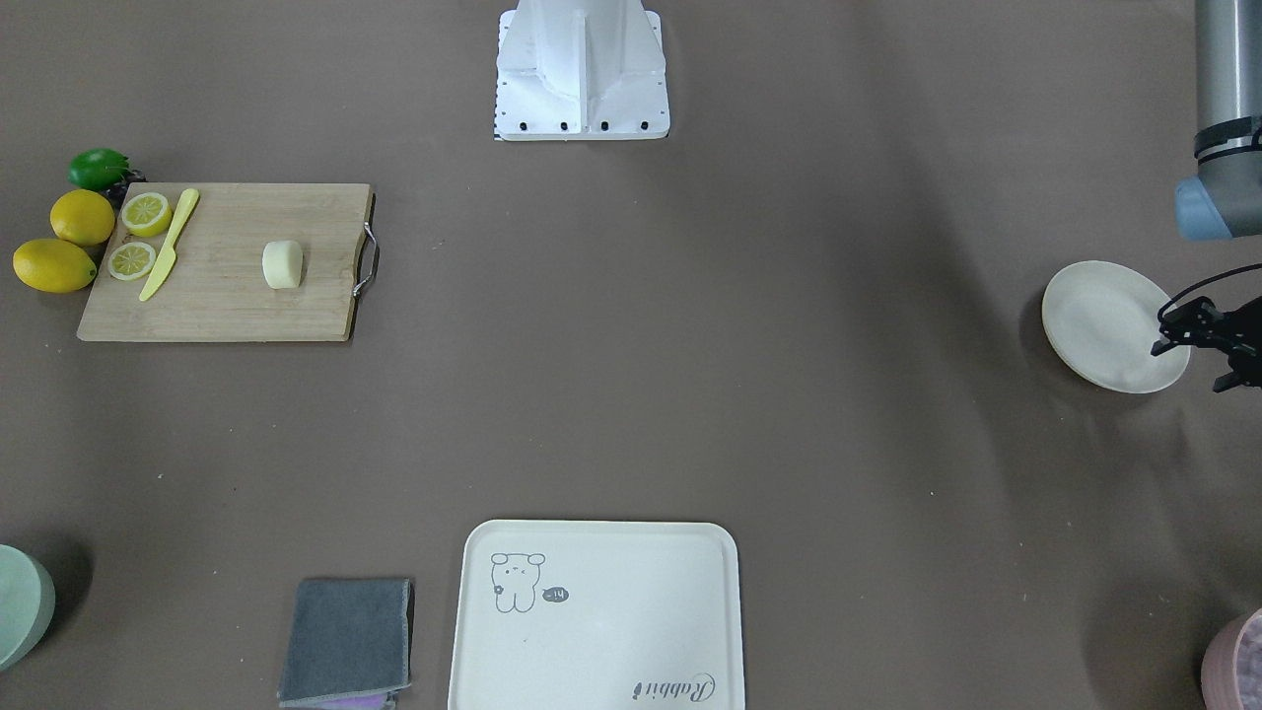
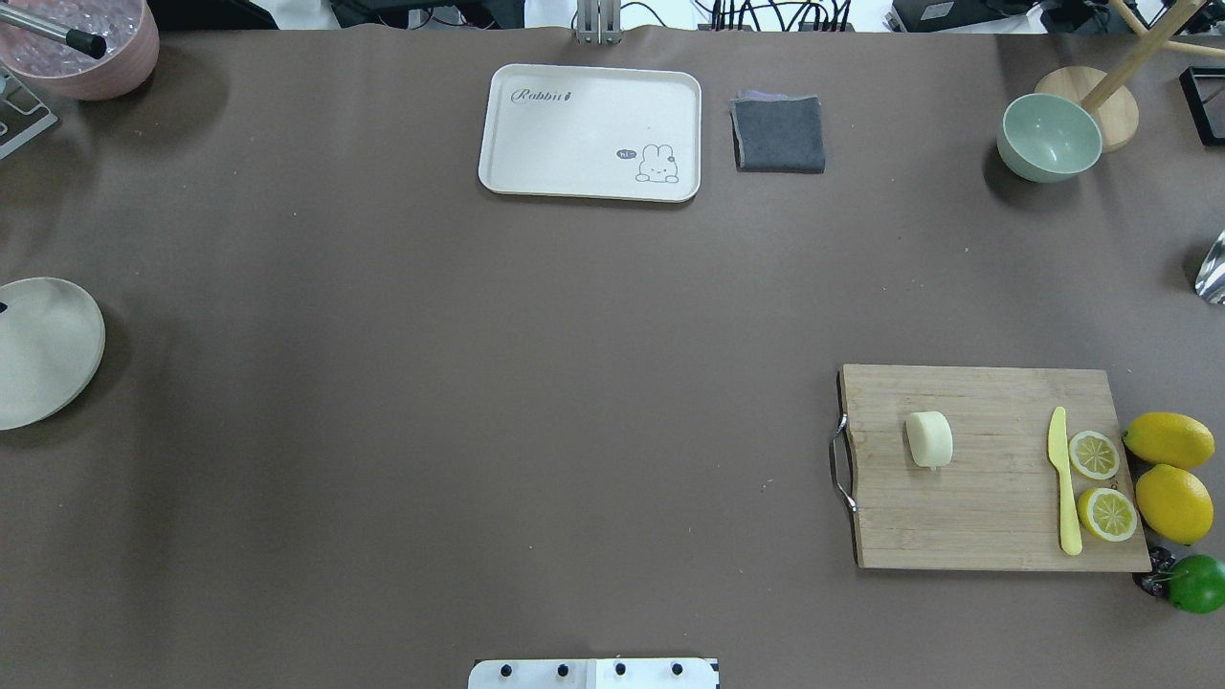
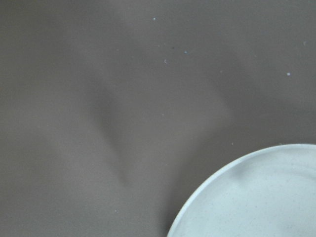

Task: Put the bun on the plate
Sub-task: 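Reach the left gripper to the white plate's rim and grasp it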

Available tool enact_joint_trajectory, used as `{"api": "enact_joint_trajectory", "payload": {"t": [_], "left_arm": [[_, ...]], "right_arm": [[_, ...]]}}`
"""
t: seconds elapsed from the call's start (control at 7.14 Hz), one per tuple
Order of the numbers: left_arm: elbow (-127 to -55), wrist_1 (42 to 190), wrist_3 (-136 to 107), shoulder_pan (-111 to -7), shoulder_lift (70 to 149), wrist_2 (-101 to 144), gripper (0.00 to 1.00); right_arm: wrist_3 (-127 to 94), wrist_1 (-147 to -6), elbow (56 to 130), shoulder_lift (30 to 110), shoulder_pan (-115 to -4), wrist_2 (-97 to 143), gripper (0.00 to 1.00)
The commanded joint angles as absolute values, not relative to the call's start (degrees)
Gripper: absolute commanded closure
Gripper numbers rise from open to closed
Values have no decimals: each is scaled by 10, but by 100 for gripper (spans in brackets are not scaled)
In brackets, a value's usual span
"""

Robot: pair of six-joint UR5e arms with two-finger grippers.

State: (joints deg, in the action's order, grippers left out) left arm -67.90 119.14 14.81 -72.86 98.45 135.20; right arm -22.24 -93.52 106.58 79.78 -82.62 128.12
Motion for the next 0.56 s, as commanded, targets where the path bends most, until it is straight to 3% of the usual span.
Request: {"api": "enact_joint_trajectory", "payload": {"t": [0.0,0.14,0.42], "left_arm": [[-680,1194,153,-728,980,1352,19],[-679,1194,155,-722,978,1352,19],[-679,1194,156,-708,978,1351,36]], "right_arm": [[-222,-935,1066,798,-826,1272,0],[-222,-935,1067,798,-826,1271,0],[-222,-935,1066,793,-826,1265,0]]}}
